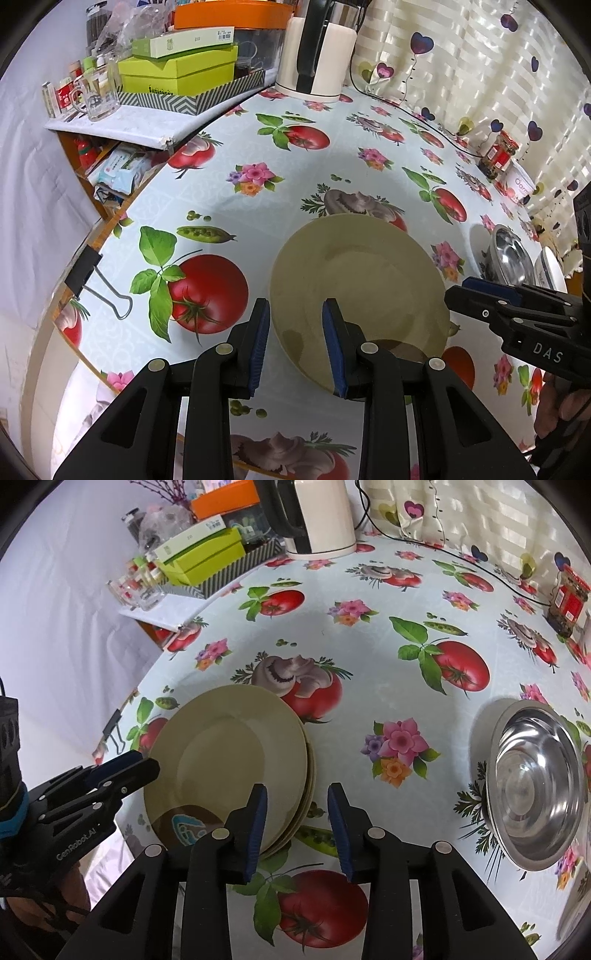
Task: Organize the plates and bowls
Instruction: 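Open both grippers and release the plate on the stack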
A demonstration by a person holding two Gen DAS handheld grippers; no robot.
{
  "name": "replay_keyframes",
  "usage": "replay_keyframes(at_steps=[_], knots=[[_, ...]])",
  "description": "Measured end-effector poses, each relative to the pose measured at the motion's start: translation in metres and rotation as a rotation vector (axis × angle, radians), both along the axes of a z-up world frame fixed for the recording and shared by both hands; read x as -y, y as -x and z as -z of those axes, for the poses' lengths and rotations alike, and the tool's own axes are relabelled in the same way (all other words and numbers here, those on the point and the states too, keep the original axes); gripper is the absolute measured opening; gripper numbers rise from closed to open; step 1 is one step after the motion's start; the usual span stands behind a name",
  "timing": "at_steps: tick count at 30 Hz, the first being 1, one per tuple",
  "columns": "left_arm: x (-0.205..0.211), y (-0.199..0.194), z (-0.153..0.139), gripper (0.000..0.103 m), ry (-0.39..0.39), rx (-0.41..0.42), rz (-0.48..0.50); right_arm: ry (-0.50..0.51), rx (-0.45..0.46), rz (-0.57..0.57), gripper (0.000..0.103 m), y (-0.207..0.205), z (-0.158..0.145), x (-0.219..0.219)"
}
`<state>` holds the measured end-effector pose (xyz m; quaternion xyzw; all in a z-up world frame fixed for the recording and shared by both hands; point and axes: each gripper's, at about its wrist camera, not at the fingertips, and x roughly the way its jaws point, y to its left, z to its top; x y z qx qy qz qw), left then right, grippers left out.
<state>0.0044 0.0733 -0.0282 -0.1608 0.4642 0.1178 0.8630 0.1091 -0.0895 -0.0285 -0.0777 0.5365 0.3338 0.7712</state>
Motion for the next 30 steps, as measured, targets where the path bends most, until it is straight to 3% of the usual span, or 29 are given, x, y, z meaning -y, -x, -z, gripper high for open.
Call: replay_keyframes(at_steps=[5,8,23,30], knots=[[0.000,0.000,0.002,0.031,-0.001,-0.006,-0.003,-0.015,0.005,0.000,0.035,0.001,-0.003,0.002],[0.001,0.001,-0.001,0.031,-0.004,0.001,-0.004,-0.017,0.004,0.002,0.041,0.002,-0.003,0.003],[0.003,-0.001,-0.001,0.031,-0.012,0.002,-0.002,-0.054,0.008,0.024,0.043,0.006,-0.008,0.019],[0.009,-0.004,-0.005,0.031,-0.016,0.002,0.009,-0.073,0.063,0.081,0.043,0.008,-0.026,0.047]])
